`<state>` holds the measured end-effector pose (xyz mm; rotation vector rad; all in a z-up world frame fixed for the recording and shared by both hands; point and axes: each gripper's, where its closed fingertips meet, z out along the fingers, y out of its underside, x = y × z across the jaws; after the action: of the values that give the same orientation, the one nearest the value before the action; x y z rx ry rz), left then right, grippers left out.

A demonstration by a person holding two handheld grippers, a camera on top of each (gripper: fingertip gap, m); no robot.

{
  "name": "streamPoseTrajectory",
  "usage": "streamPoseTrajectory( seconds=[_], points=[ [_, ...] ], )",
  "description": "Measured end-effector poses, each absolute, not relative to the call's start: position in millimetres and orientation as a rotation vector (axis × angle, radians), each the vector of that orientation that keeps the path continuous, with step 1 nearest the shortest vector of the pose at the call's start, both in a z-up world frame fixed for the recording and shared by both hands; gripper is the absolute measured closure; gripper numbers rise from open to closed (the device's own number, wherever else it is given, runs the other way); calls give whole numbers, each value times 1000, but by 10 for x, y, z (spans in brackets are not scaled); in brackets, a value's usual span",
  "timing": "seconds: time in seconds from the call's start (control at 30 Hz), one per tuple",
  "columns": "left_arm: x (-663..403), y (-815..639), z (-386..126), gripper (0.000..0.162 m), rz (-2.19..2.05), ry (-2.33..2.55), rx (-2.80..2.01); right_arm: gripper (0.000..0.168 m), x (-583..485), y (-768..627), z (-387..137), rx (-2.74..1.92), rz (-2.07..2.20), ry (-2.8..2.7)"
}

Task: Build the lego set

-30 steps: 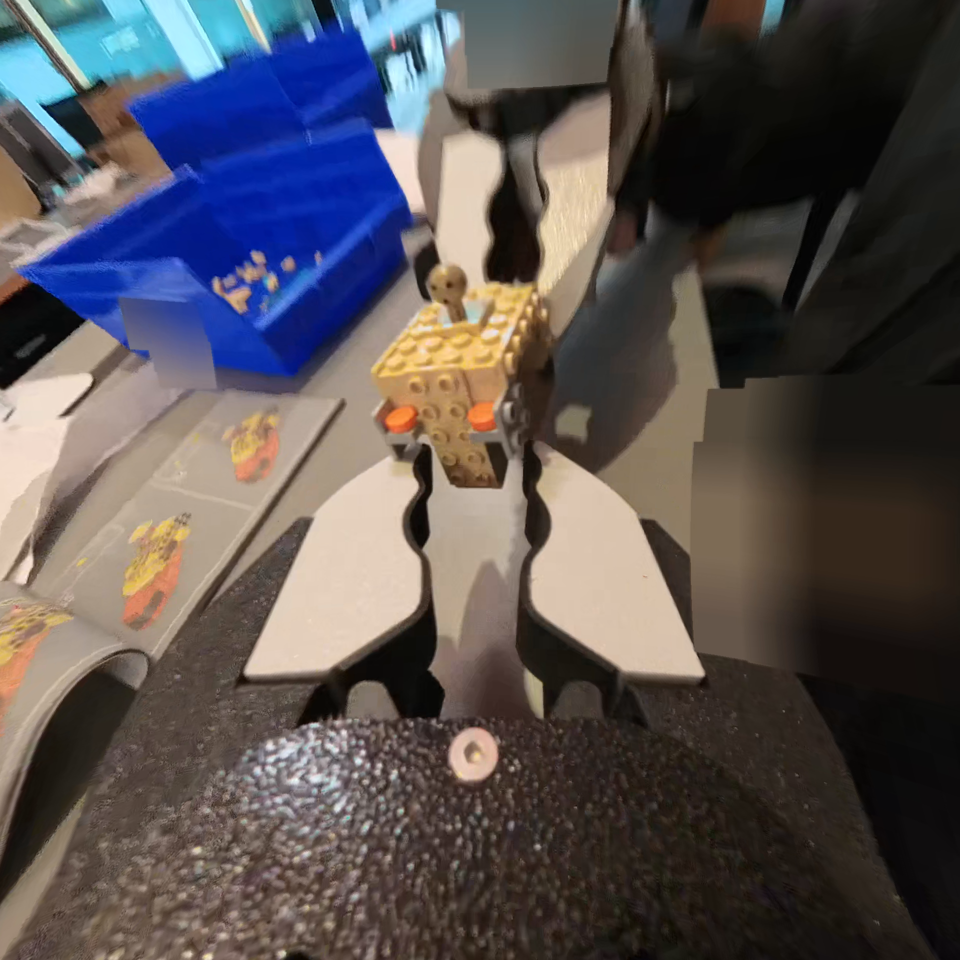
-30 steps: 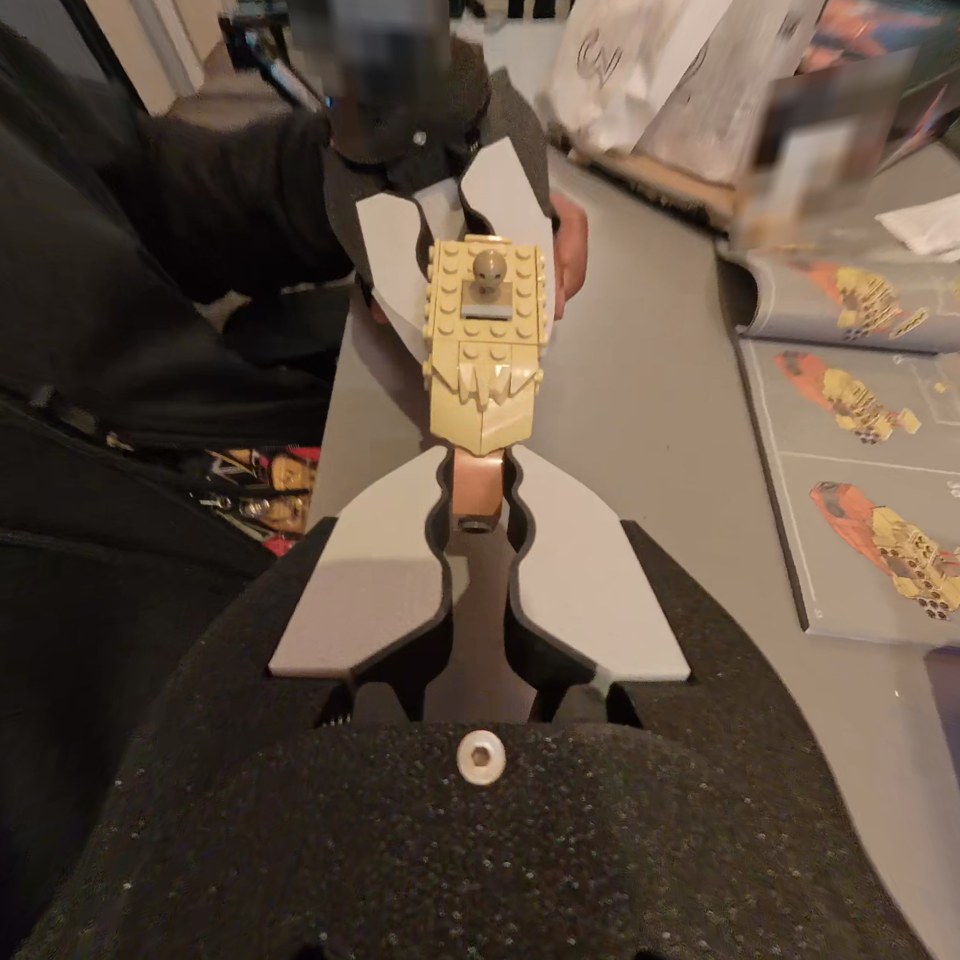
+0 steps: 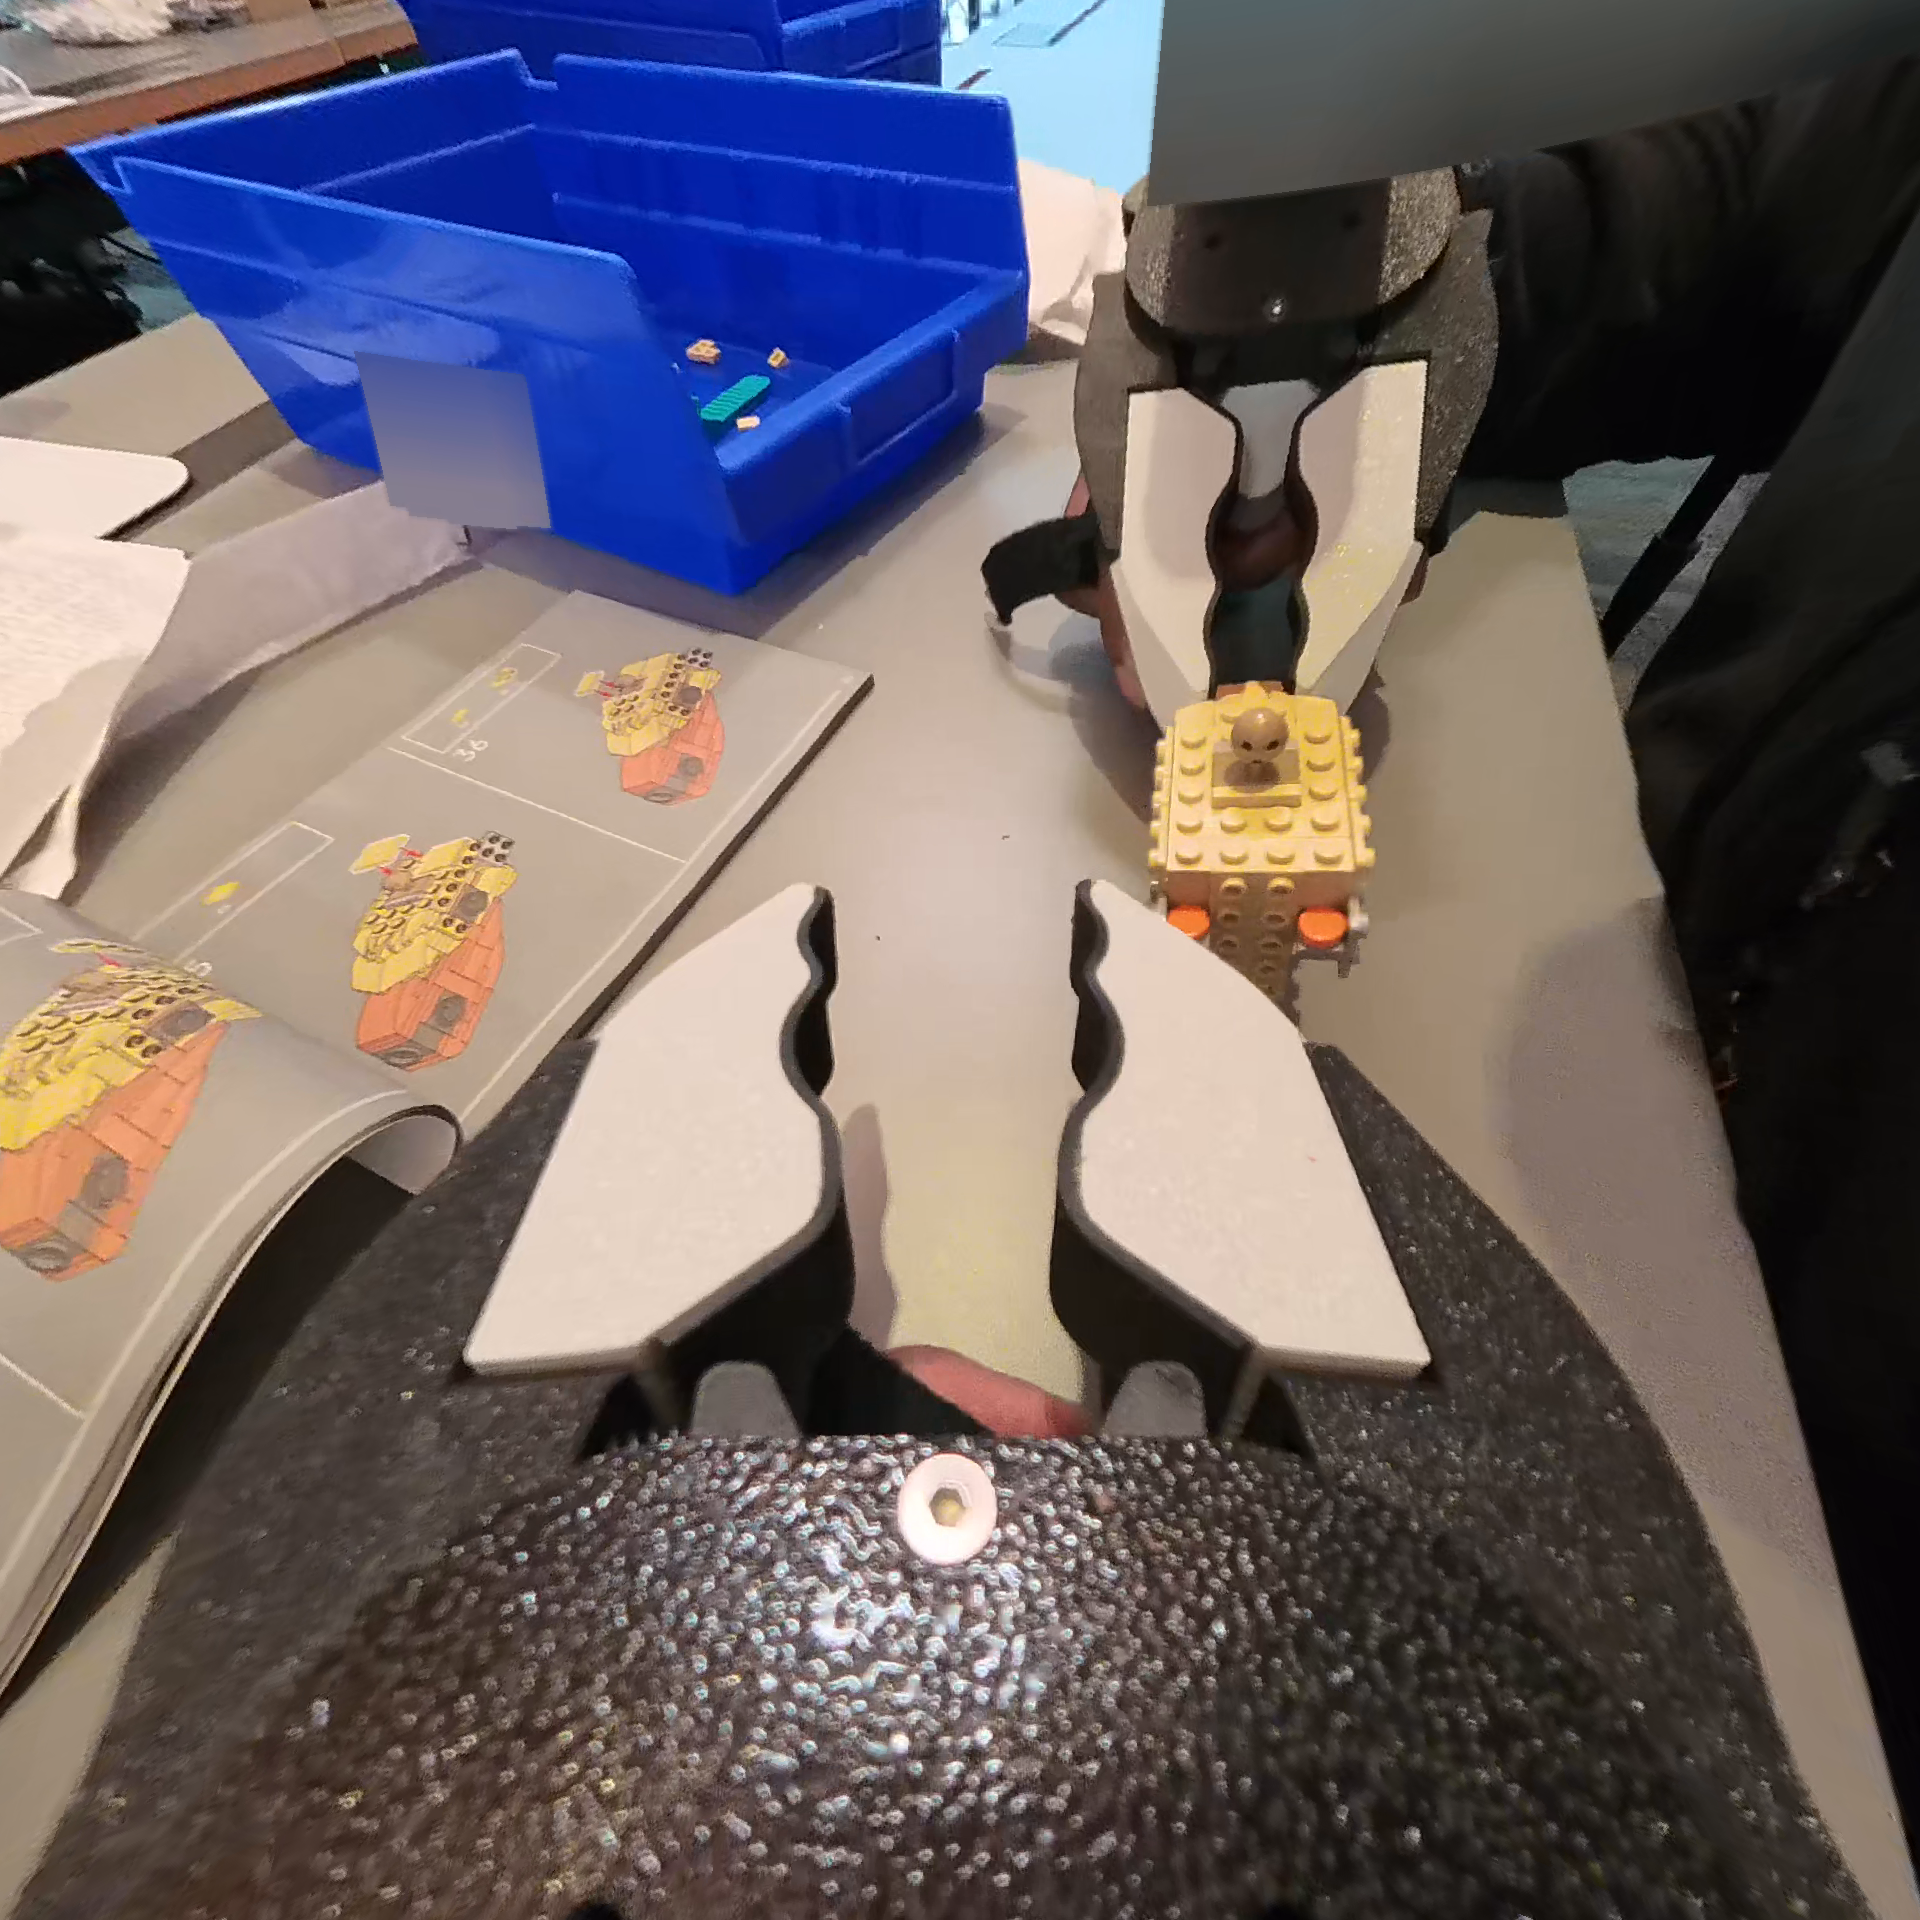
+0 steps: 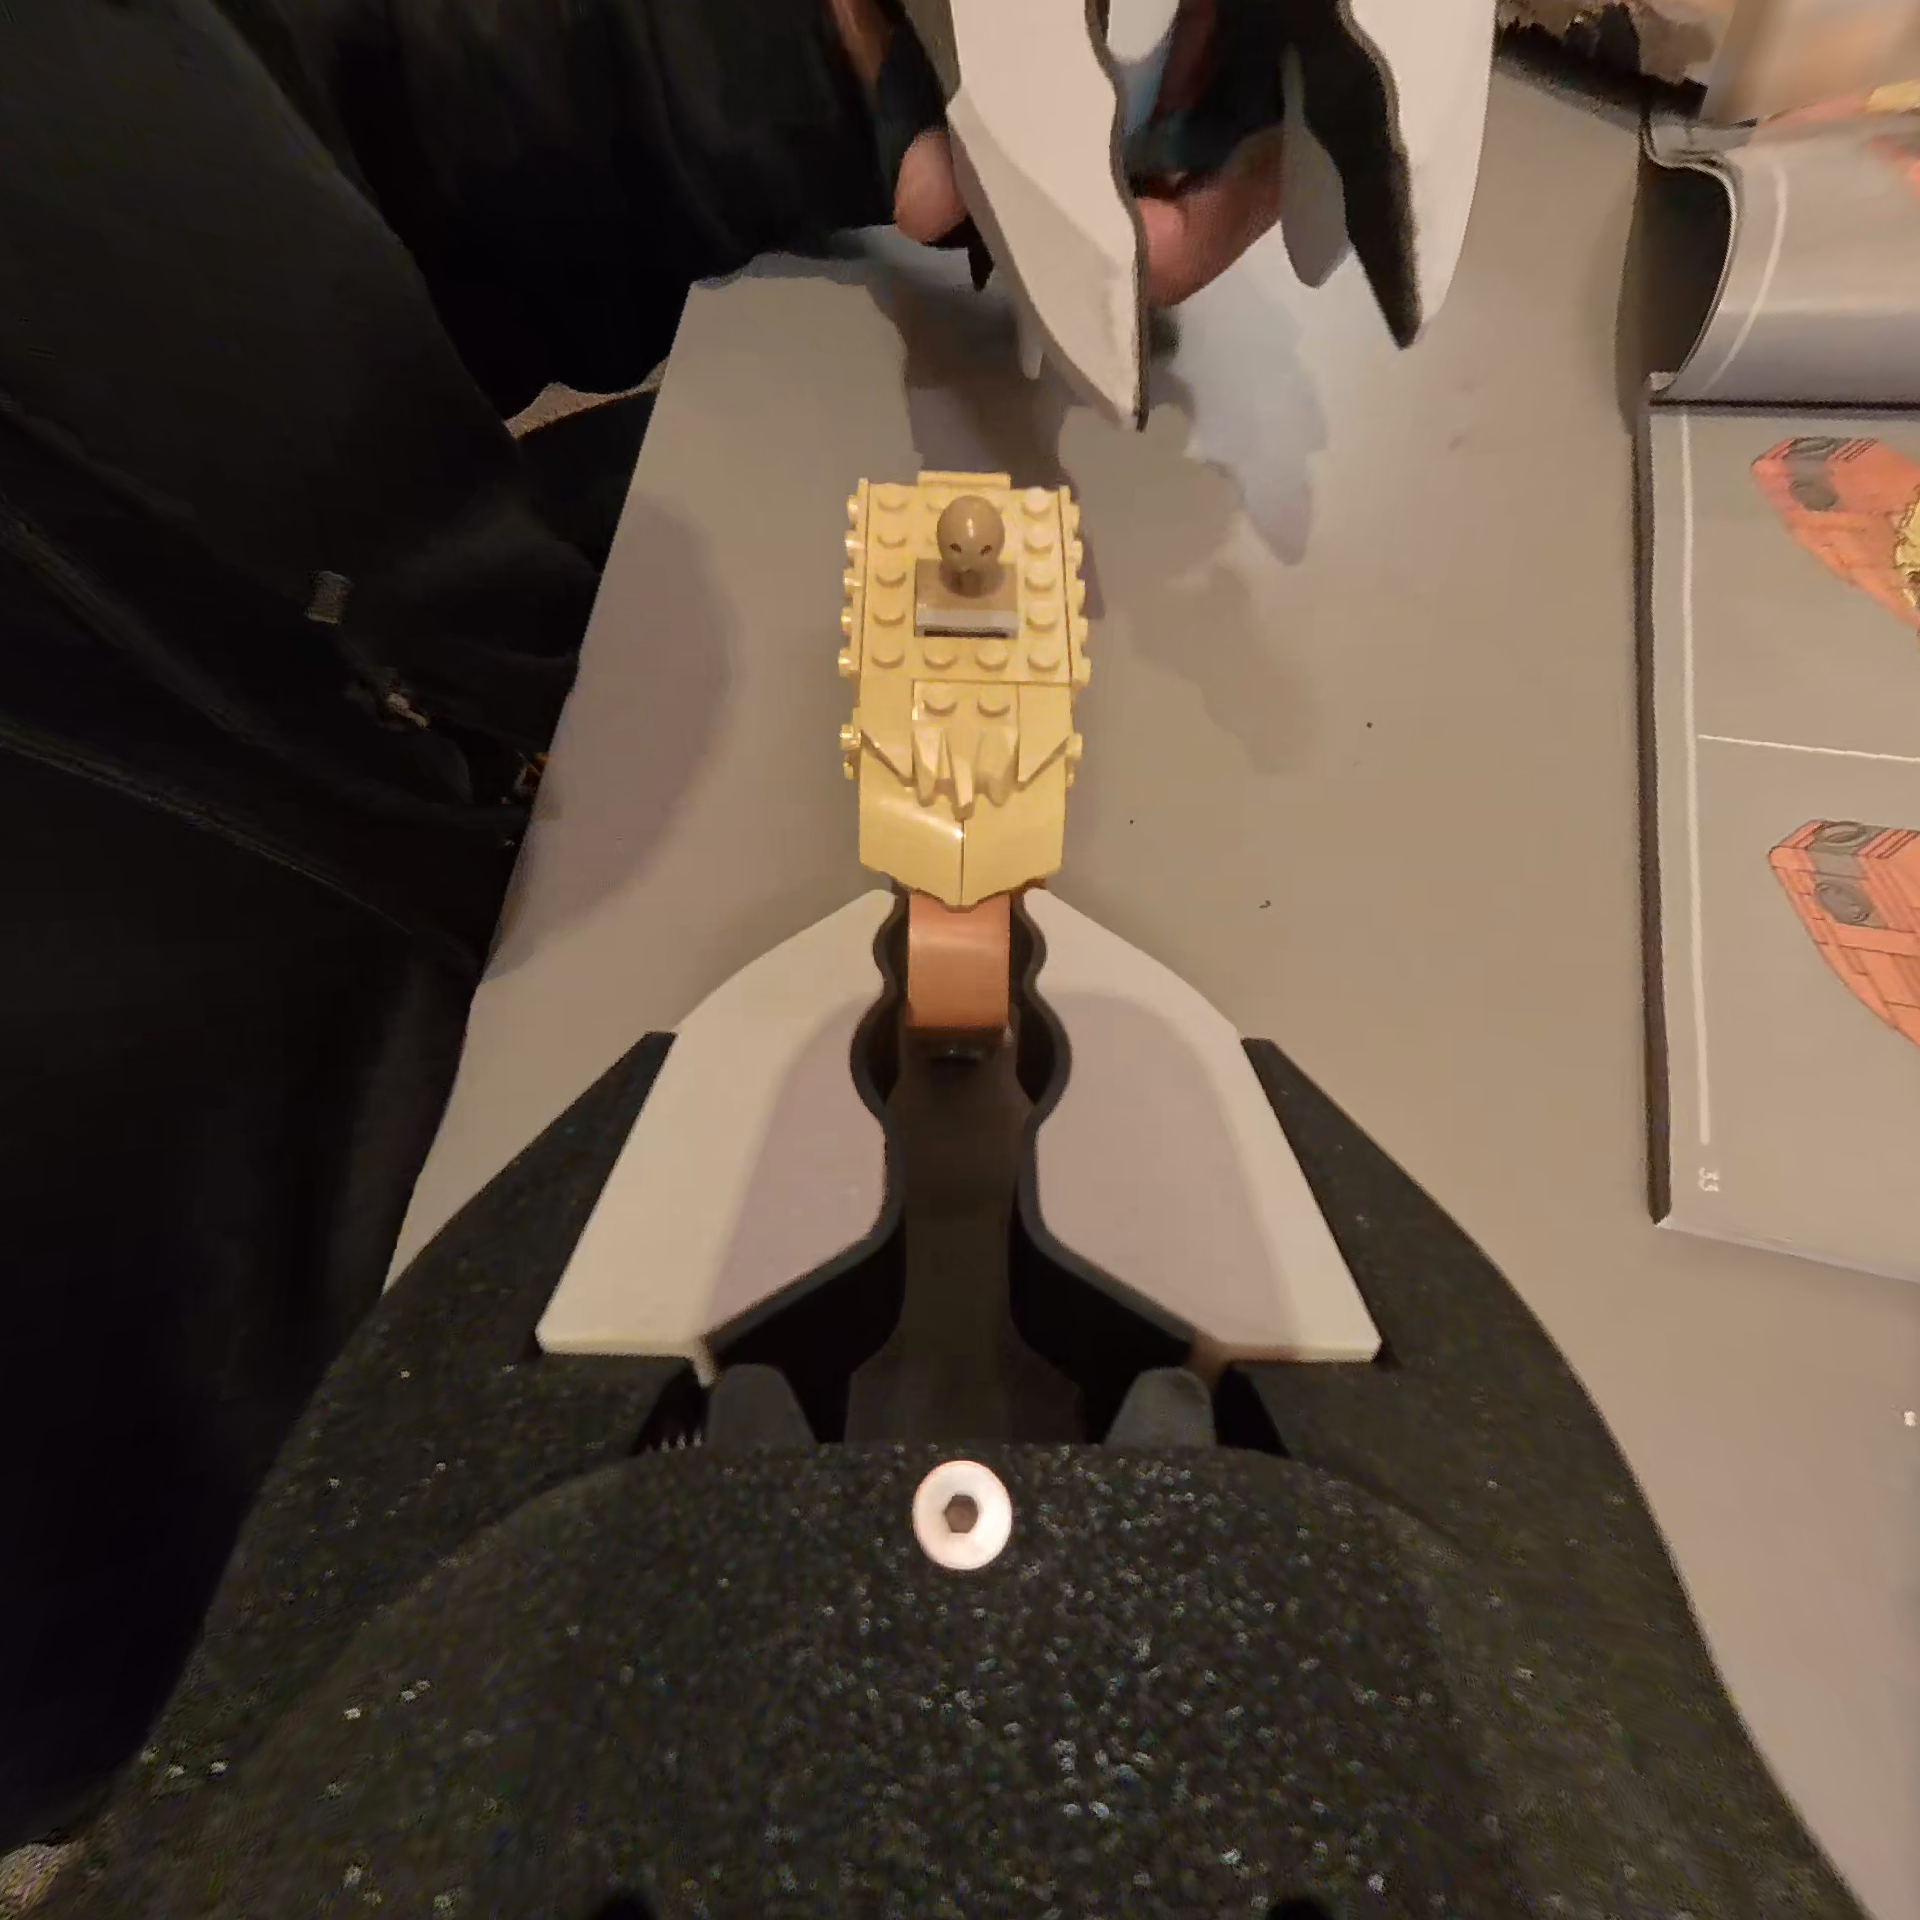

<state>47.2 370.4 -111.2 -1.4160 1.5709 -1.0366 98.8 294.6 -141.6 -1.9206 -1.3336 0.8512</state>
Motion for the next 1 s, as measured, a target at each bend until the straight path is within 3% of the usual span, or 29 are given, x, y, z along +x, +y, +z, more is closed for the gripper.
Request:
streamPoseTrajectory(
  seconds=[0.5,0.77,1.0],
  points=[
    [524,3624,-1294,117,-851,1696,-1395,136,1044,2918,-1430,-1862,766,-1366],
    [522,3743,-1154,117,-841,1590,-1341,146,1130,3045,-1236,-1760,781,-1234],
    [550,3864,-1031,117,-836,1530,-1272,136,1171,3166,-1145,-1715,736,-1153]
  ],
)
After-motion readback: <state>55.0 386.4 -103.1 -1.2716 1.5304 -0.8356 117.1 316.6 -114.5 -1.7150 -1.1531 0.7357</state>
